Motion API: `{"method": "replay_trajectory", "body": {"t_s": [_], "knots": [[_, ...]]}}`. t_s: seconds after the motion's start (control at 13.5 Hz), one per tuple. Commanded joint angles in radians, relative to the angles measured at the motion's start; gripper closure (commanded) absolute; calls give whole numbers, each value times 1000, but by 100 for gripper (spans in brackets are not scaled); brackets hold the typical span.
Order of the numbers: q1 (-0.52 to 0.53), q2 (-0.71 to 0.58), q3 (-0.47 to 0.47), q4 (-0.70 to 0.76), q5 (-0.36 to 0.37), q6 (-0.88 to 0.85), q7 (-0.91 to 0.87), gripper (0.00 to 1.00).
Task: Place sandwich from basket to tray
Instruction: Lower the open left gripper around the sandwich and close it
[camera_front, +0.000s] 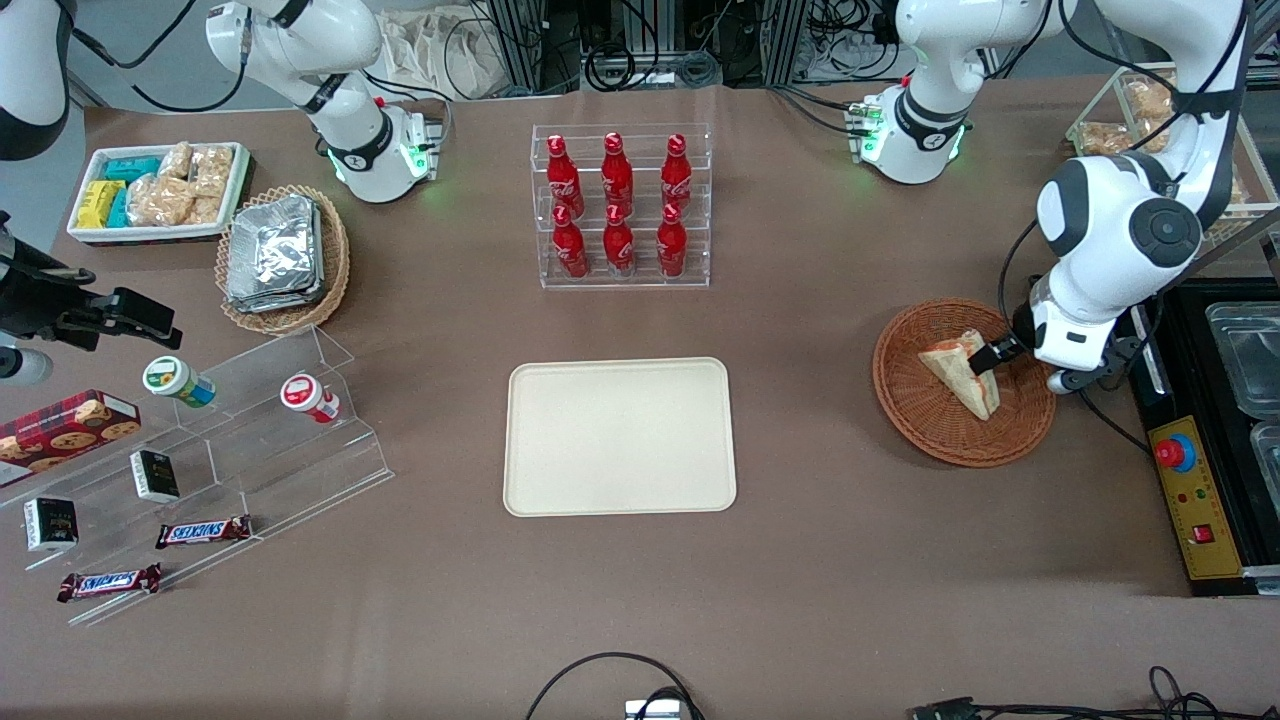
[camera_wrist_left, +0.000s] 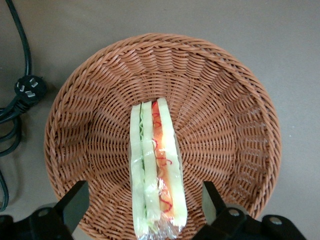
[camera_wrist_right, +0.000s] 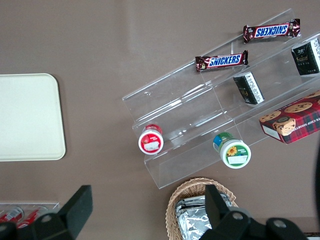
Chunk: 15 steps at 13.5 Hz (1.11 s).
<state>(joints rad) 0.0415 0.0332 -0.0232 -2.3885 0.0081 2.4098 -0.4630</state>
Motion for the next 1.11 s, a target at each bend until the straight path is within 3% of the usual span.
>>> {"method": "replay_trajectory", "body": {"t_s": [0.0,0.59,1.03], "knots": [[0,16,6,-29,-7,66,-16,0],[20,88,3,-84,-11,215,-123,0],[9,108,-4,-86,-10,233,-172,0]]}}
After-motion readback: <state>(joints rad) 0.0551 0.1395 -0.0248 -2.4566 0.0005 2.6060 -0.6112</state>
